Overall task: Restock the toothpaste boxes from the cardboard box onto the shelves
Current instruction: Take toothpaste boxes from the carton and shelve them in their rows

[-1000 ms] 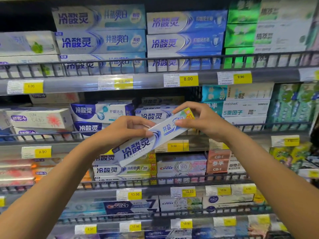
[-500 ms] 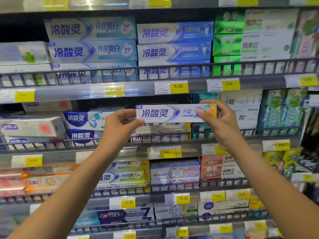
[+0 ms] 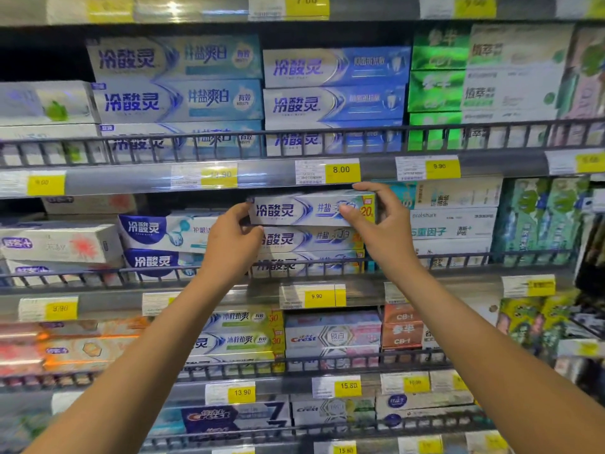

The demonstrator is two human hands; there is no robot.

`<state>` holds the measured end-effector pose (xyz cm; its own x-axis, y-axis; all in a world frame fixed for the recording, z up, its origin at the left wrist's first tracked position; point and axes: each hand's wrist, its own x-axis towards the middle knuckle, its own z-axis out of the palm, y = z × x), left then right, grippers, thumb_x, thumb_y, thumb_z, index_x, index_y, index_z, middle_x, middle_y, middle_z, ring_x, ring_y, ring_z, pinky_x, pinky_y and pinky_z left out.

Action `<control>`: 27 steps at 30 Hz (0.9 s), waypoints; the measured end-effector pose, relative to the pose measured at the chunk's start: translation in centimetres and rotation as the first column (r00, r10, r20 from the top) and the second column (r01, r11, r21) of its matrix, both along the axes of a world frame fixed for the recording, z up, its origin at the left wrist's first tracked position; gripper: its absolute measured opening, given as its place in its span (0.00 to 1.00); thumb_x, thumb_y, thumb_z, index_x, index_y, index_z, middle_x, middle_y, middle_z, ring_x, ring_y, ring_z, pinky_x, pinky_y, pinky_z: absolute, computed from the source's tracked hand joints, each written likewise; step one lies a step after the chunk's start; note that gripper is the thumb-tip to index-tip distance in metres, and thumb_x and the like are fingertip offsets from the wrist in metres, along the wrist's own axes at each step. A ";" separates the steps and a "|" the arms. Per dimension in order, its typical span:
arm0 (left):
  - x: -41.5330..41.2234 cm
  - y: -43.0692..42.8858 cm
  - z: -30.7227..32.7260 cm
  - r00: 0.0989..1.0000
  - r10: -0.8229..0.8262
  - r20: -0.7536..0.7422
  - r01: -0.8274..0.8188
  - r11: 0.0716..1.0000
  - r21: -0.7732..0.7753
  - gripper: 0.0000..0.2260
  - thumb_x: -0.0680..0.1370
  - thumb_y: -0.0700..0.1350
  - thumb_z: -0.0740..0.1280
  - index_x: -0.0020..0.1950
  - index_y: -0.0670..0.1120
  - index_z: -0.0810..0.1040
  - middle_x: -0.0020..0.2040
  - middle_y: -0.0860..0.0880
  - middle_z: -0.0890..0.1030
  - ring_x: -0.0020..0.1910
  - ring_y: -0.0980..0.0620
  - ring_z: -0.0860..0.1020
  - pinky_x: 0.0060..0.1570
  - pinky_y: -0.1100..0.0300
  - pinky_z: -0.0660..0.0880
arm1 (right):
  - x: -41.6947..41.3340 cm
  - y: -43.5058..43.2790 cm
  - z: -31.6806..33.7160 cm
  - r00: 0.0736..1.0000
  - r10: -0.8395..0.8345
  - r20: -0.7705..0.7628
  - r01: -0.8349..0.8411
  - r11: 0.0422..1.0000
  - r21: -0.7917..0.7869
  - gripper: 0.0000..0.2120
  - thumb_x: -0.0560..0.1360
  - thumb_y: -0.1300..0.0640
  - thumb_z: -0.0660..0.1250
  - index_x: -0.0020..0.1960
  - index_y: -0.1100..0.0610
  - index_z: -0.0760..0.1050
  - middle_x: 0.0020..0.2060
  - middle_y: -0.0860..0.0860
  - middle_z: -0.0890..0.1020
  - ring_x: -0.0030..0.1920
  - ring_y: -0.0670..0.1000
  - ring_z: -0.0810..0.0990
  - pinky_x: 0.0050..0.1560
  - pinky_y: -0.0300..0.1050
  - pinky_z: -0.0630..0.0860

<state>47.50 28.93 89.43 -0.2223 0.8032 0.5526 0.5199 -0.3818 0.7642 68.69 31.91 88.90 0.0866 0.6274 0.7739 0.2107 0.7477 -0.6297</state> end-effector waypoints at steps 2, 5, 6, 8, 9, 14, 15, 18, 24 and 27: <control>-0.1 -0.1 0.0 0.999 0.013 -0.041 -0.013 1.000 0.002 0.20 0.77 0.38 0.63 0.69 0.46 0.69 0.56 0.54 0.75 0.44 0.60 0.76 0.43 0.63 0.74 | -0.2 0.1 -0.1 0.999 -0.010 0.051 0.011 1.000 -0.014 0.14 0.72 0.54 0.71 0.57 0.51 0.74 0.52 0.39 0.76 0.55 0.40 0.74 0.55 0.30 0.69; 0.0 -0.2 0.2 0.997 0.025 -0.071 -0.026 1.000 -0.009 0.22 0.77 0.37 0.63 0.71 0.45 0.67 0.55 0.54 0.72 0.42 0.62 0.74 0.42 0.65 0.72 | 0.1 0.4 -0.3 0.994 -0.023 0.109 0.034 0.994 -0.102 0.21 0.72 0.50 0.71 0.63 0.49 0.70 0.61 0.43 0.73 0.62 0.42 0.70 0.58 0.29 0.65; 0.0 -0.2 0.2 0.997 0.022 -0.072 -0.024 1.000 -0.019 0.23 0.77 0.37 0.64 0.71 0.45 0.66 0.56 0.53 0.73 0.44 0.58 0.76 0.44 0.61 0.74 | 0.3 0.5 -0.4 0.994 -0.008 0.106 0.024 0.989 -0.148 0.24 0.72 0.49 0.71 0.64 0.47 0.66 0.64 0.44 0.71 0.65 0.43 0.68 0.61 0.33 0.64; 0.0 -0.1 0.1 0.997 0.017 -0.070 -0.020 0.999 -0.042 0.25 0.77 0.38 0.64 0.73 0.46 0.64 0.60 0.50 0.75 0.47 0.50 0.79 0.47 0.52 0.78 | 0.5 0.7 -0.6 0.996 0.010 0.093 0.011 0.974 -0.226 0.27 0.71 0.49 0.71 0.65 0.47 0.61 0.67 0.49 0.68 0.68 0.47 0.66 0.62 0.39 0.63; 0.0 -0.1 0.1 0.997 0.017 -0.074 -0.021 0.998 -0.052 0.26 0.77 0.39 0.64 0.74 0.46 0.63 0.62 0.48 0.75 0.47 0.48 0.80 0.47 0.50 0.79 | 0.6 0.7 -0.7 0.995 -0.007 0.100 0.031 0.969 -0.245 0.28 0.71 0.49 0.71 0.64 0.48 0.60 0.66 0.50 0.68 0.68 0.48 0.66 0.60 0.37 0.63; 0.1 -0.3 0.0 0.984 0.046 -0.174 -0.057 0.997 -0.056 0.28 0.76 0.41 0.64 0.75 0.47 0.60 0.69 0.45 0.72 0.56 0.44 0.79 0.56 0.45 0.76 | 0.3 0.5 -1.1 0.967 -0.212 0.143 0.236 0.955 -0.178 0.30 0.70 0.46 0.72 0.65 0.54 0.63 0.59 0.48 0.70 0.59 0.48 0.69 0.57 0.41 0.67; 0.1 -0.4 0.0 0.983 0.044 -0.179 -0.055 0.997 -0.060 0.28 0.76 0.41 0.65 0.75 0.47 0.60 0.69 0.45 0.72 0.56 0.44 0.78 0.56 0.45 0.76 | 0.2 0.4 -1.2 0.961 -0.249 0.122 0.267 0.950 -0.160 0.31 0.69 0.46 0.73 0.65 0.54 0.64 0.60 0.49 0.71 0.60 0.49 0.70 0.59 0.44 0.68; 0.1 -0.5 0.2 0.987 0.035 -0.159 -0.048 0.996 -0.081 0.28 0.76 0.41 0.65 0.75 0.47 0.60 0.70 0.45 0.71 0.55 0.45 0.78 0.55 0.46 0.77 | -0.3 0.4 -1.4 0.934 -0.346 0.090 0.354 0.929 -0.110 0.31 0.69 0.46 0.73 0.65 0.57 0.67 0.59 0.53 0.73 0.59 0.51 0.71 0.59 0.42 0.68; 0.0 -0.7 -0.1 0.984 0.048 -0.169 -0.059 0.996 -0.063 0.29 0.76 0.43 0.65 0.75 0.48 0.60 0.71 0.47 0.70 0.58 0.44 0.78 0.56 0.44 0.76 | -0.4 1.2 -1.0 0.905 -0.391 0.169 0.407 0.911 -0.067 0.31 0.70 0.47 0.72 0.67 0.60 0.69 0.61 0.55 0.73 0.62 0.53 0.70 0.60 0.38 0.63; -0.1 -0.8 -0.3 0.979 0.064 -0.191 -0.074 0.996 -0.049 0.29 0.75 0.43 0.65 0.75 0.48 0.61 0.69 0.46 0.72 0.60 0.44 0.76 0.58 0.44 0.75 | -0.5 1.4 -0.9 0.894 -0.391 0.220 0.415 0.906 -0.077 0.33 0.72 0.47 0.70 0.70 0.61 0.66 0.64 0.56 0.72 0.65 0.55 0.68 0.64 0.43 0.63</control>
<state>47.41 28.09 89.12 -0.1738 0.8201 0.5452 0.6809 -0.3000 0.6681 68.17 33.33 88.01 0.2070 0.6586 0.7234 0.6056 0.4945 -0.6235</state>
